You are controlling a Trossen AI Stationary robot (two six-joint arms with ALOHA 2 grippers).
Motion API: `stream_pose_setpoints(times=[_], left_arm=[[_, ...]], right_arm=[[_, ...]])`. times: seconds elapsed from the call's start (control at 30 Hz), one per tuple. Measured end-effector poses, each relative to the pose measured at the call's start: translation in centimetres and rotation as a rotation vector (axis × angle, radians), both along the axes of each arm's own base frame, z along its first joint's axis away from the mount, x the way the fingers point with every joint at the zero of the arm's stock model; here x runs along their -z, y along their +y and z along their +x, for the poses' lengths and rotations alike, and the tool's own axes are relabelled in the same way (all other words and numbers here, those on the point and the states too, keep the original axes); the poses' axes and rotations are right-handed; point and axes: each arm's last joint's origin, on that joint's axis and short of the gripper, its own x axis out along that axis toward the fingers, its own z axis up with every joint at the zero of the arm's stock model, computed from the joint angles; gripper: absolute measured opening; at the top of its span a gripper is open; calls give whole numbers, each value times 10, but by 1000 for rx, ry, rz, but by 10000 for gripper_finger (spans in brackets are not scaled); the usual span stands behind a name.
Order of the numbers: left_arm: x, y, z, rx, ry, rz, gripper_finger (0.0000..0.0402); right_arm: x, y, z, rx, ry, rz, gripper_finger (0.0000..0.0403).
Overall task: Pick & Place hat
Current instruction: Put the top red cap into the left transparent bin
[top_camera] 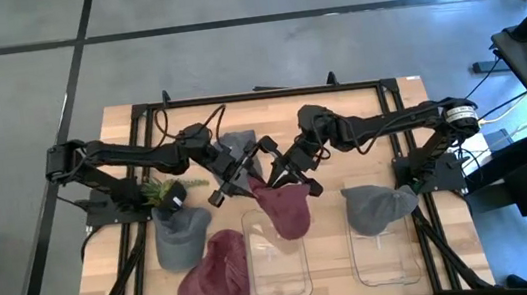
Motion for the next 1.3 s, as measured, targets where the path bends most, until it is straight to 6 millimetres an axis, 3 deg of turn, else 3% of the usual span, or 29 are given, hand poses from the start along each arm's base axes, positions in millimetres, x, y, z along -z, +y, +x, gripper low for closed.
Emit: stream_pose_setpoints(times=[0.5,0.9,1.3], left_arm=[[3,-8,-4,-1,29,74,168],[-15,-12,-25,-140,51,130,168],[-10,-21,-22,-245,85,164,168]], right_arm=[[3,0,0,66,90,59,9],[8,-2,0,135,159,63,8],[9,-2,0,138,142,50,8]])
